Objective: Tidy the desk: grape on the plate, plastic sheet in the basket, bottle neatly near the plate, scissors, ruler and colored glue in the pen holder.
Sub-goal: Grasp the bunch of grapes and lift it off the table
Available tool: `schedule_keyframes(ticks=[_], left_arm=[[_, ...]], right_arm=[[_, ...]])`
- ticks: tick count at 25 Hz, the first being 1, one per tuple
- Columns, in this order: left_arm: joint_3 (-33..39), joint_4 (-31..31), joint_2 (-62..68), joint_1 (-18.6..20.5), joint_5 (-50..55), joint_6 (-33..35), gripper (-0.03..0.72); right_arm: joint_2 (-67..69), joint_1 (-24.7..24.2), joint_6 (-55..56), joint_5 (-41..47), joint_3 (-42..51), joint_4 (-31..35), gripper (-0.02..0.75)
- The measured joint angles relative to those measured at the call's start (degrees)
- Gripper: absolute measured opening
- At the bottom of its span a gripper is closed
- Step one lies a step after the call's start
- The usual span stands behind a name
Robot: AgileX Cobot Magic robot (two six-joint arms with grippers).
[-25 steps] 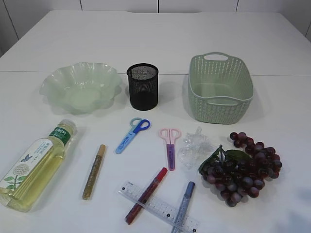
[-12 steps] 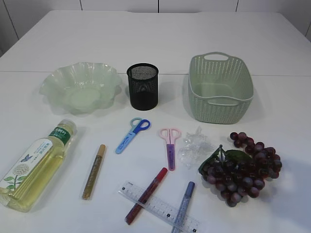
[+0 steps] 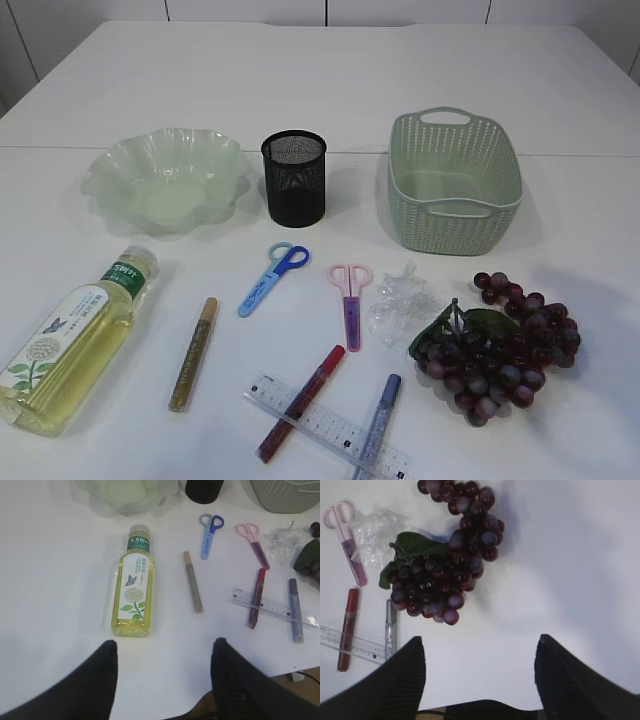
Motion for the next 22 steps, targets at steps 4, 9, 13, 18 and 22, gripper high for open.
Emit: schedule_keyframes(ticks=[4, 9, 13, 18, 22], left_arm=[[-3.1, 0.0, 7.8, 0.0, 0.0, 0.1, 0.434], [-6.9, 0.1, 15.4, 0.0, -1.0, 1.2, 0.434], [-8.6, 0.1, 17.4, 0.0, -3.3, 1.6, 0.434], [-8.9, 0.1, 17.4, 0.0, -3.6, 2.4, 0.434], [-8.9, 0.0, 17.4, 0.0, -3.5, 2.4, 0.434]], right_arm=[[4.5, 0.0, 0.0, -2.0, -3.4, 0.0, 0.531], [11.1, 0.0, -0.4, -0.6, -6.7, 0.0, 0.532], [17.2, 0.0, -0.5, -0.1, -8.9, 0.0, 0.576], [24.7, 0.0, -0.5, -0.2, -11.0, 0.0, 0.594], [29.8, 0.0, -0.7, -1.5, -12.8, 0.0, 0.594]])
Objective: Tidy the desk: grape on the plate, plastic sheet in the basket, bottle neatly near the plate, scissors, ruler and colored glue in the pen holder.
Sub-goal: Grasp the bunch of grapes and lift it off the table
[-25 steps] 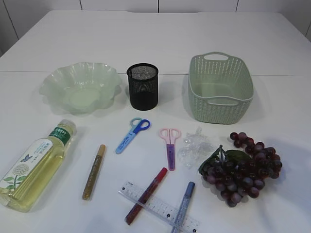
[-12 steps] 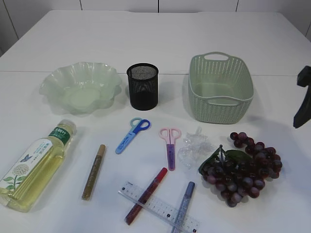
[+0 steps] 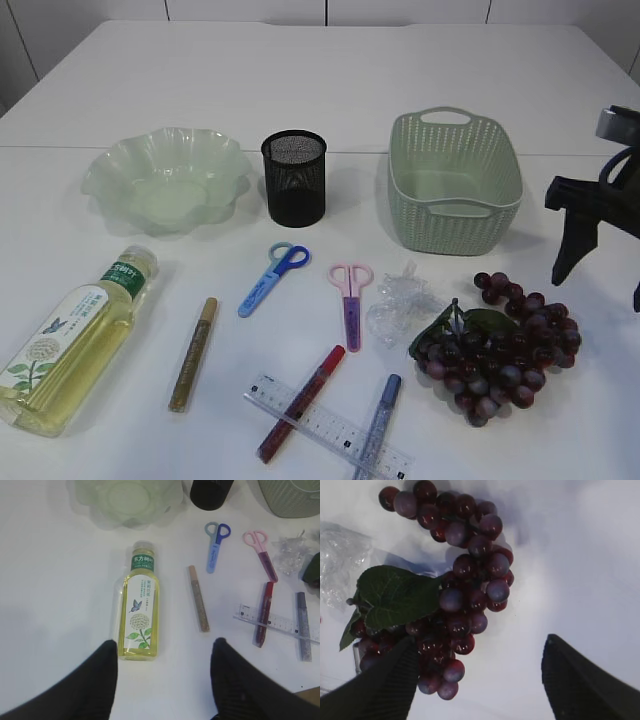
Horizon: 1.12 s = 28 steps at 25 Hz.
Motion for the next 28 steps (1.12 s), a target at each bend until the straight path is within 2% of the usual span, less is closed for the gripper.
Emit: schedule_keyframes(ticks=[12, 28], left_arm=[[0.0, -1.3, 0.0, 0.0, 0.9, 0.1, 0.434], [0.0, -1.7, 0.0, 0.0, 1.2, 0.1, 0.434]], right_arm=[[9.6, 0.0, -1.3, -4.3, -2.2, 0.1, 0.594], [17.6, 0.5, -3.5, -5.3, -4.9, 0.0, 0.594]])
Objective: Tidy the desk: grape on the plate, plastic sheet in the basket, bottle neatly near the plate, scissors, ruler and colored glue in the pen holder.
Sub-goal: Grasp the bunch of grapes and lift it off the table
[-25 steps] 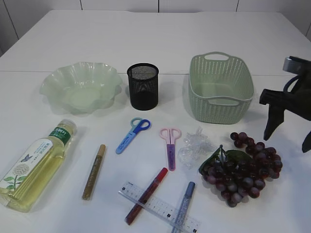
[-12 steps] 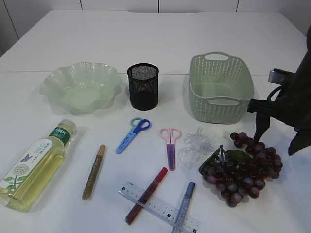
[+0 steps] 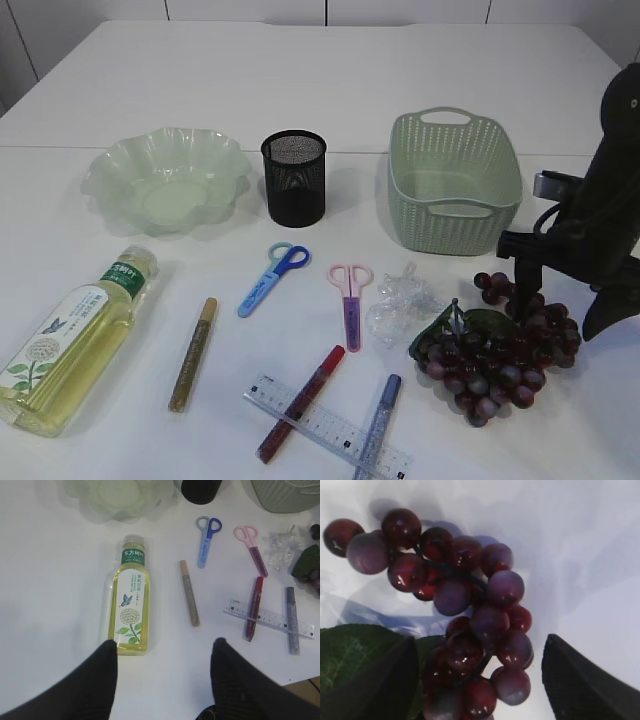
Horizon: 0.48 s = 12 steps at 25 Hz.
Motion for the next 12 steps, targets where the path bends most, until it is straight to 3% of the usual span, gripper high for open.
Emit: schedule_keyframes(ticks=[12], left_arm=[[0.0, -2.2, 0.0, 0.0, 1.6, 0.1, 0.434]], right_arm=[[4.6, 1.8, -0.4, -1.4, -0.2, -0.9, 0.594]])
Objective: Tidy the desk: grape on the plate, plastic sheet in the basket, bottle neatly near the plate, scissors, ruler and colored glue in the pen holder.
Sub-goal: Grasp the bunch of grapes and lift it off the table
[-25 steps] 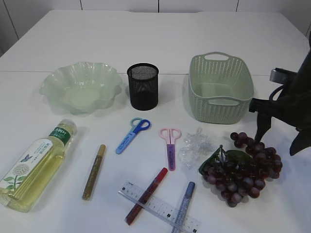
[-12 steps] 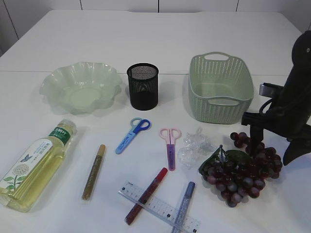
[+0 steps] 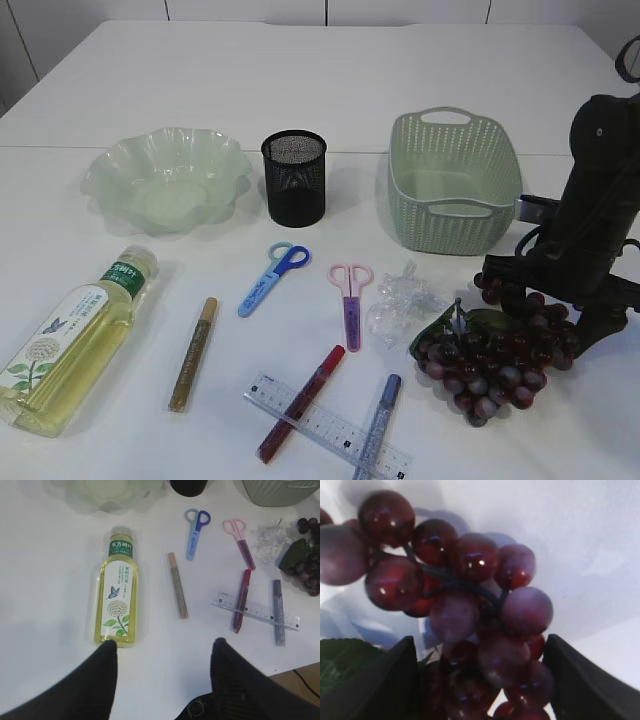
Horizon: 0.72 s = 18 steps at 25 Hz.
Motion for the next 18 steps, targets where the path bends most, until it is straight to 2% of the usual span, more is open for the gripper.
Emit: schedule_keyframes(ticks=[9, 12, 15, 18], left_arm=[[0.0, 0.0, 0.0, 0.0, 0.7, 0.0, 0.434], [0.0, 0.0, 0.0, 0.0, 0.8, 0.0, 0.434], [0.0, 0.0, 0.0, 0.0, 0.9, 0.0, 0.434], [0.0, 0.0, 0.0, 0.0, 1.0, 0.0, 0.434]], right_arm=[[0.6, 0.1, -0.1, -1.0, 0.0, -0.2, 0.592], [0.6, 0.1, -0.1, -1.2, 0.0, -0.3, 0.567], [0.6, 0.1, -0.1, -1.2, 0.0, -0.3, 0.496], [0.6, 0.1, -0.1, -1.4, 0.0, -0.3, 0.376]])
